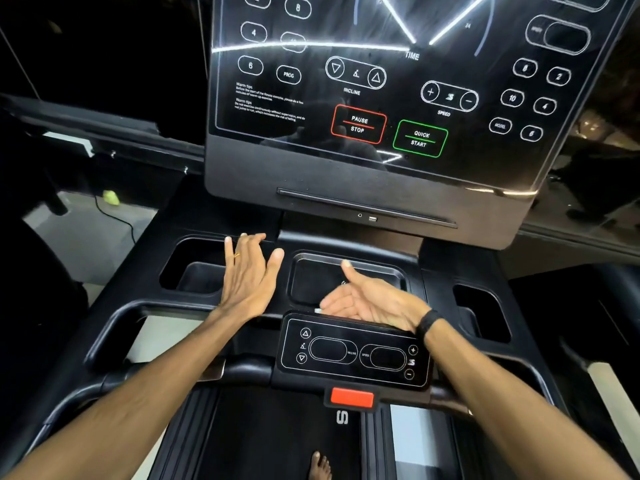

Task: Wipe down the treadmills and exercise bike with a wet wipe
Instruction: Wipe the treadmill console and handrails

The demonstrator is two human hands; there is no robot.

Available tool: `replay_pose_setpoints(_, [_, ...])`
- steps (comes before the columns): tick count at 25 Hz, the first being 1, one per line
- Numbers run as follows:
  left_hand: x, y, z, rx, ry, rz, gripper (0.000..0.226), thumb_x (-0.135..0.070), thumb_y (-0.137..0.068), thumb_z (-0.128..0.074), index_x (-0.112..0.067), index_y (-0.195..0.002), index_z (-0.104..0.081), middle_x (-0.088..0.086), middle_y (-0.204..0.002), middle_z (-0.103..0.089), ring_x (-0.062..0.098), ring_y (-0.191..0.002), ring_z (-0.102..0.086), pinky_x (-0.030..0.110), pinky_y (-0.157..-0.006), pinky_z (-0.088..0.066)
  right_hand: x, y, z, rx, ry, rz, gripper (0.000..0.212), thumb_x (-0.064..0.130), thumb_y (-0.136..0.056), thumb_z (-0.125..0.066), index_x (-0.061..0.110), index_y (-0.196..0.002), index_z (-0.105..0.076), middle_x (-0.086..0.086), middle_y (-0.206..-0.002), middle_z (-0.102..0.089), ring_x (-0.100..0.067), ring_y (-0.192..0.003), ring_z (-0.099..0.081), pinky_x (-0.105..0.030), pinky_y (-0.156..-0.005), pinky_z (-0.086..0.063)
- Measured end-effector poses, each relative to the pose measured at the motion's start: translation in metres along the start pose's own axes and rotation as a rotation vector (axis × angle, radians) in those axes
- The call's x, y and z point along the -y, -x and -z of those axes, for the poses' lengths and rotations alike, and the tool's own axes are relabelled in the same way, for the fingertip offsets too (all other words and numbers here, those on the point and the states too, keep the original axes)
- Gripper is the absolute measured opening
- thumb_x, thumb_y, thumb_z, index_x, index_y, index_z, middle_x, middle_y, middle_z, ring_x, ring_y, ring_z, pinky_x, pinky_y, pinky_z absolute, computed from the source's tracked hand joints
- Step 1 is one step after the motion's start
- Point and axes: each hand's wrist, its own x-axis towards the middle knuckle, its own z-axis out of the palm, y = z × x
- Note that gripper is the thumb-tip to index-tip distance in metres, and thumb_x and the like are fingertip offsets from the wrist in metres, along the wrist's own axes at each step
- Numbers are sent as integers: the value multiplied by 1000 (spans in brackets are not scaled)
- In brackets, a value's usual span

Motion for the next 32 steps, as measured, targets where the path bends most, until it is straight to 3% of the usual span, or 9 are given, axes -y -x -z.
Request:
replay_pose_setpoints(2, [-4, -6, -5, 8, -71, -64, 73, -54, -98, -19, 1, -139, -41, 17, -138, -48, 31, -140, -37, 46, -125, 2, -13, 15, 26, -26, -27, -33, 90, 71, -94, -16, 3, -101, -74, -15, -105, -74, -21, -95, -68, -28, -90, -47])
replay_pose_setpoints(8, [-2, -5, -13, 16, -186, -168, 68, -52, -101, -22, 3, -134, -44, 19, -131, -50, 36, -133, -43, 54, -124, -9, -39, 73, 79, -239, -126, -79, 87, 68, -94, -20, -4, -101, -69, -24, -97, -73, -23, -76, -71, -22, -61, -55])
replay_pose_setpoints(12, [-2, -5, -12, -12, -179, -180, 67, -53, -102, -21, 2, -133, -44, 20, -132, -50, 39, -135, -41, 55, -123, -10, -66, 80, 73, -502, -10, 256, 43, 29, -97, -52, -9, -111, -64, -14, -90, -75, -26, -82, -68, -24, -74, -57])
replay_pose_setpoints(15, [-2, -3, -10, -19, -184, -166, 69, -54, -103, -17, 2, -133, -44, 21, -133, -50, 39, -135, -41, 54, -123, -10, -101, 88, 64, -680, 309, 510, 17, 5, -97, -60, 11, -107, -73, -2, -109, -75, -16, -102, -69, -28, -91, -54])
replay_pose_setpoints(18, [-2, -3, -10, -26, -194, -143, 69, -53, -103, -18, 3, -133, -44, 20, -133, -50, 38, -136, -41, 54, -123, -9, -122, 104, 57, -723, 681, 542, 35, 38, -104, -47, 26, -131, -65, 6, -147, -54, -18, -139, -48, -29, -116, -35])
replay_pose_setpoints(20, [-2, -3, -11, -22, -192, -144, 68, -53, -103, -18, 2, -134, -44, 19, -134, -49, 37, -137, -40, 54, -124, -8, -125, 110, 52, -586, 995, 485, 62, 54, -106, -22, 20, -157, -33, 3, -166, -23, -16, -154, -18, -33, -126, -12])
replay_pose_setpoints(22, [-3, -4, -11, -28, -204, -151, 68, -53, -103, -19, 2, -134, -44, 19, -134, -49, 37, -137, -40, 54, -124, -8, -119, 104, 56, -552, 1225, 436, 68, 53, -105, -13, 16, -161, -9, 1, -169, -2, -15, -156, -2, -37, -126, -2])
replay_pose_setpoints(28, [-3, -4, -11, -38, -201, -158, 67, -52, -103, -19, 3, -134, -43, 19, -134, -49, 38, -137, -40, 55, -124, -7, -68, 44, 94, -581, 1224, 252, 92, 76, -90, 8, 16, -160, 6, 2, -166, 14, 1, -147, 25, -17, -118, 15])
replay_pose_setpoints(32, [-2, -2, -10, -44, -195, -141, 70, -53, -103, -17, 3, -134, -44, 20, -134, -50, 37, -136, -41, 55, -124, -7, -63, 36, 97, -553, 1283, 273, 92, 75, -92, 4, 12, -160, 6, -1, -166, 16, -2, -148, 24, -29, -125, 7])
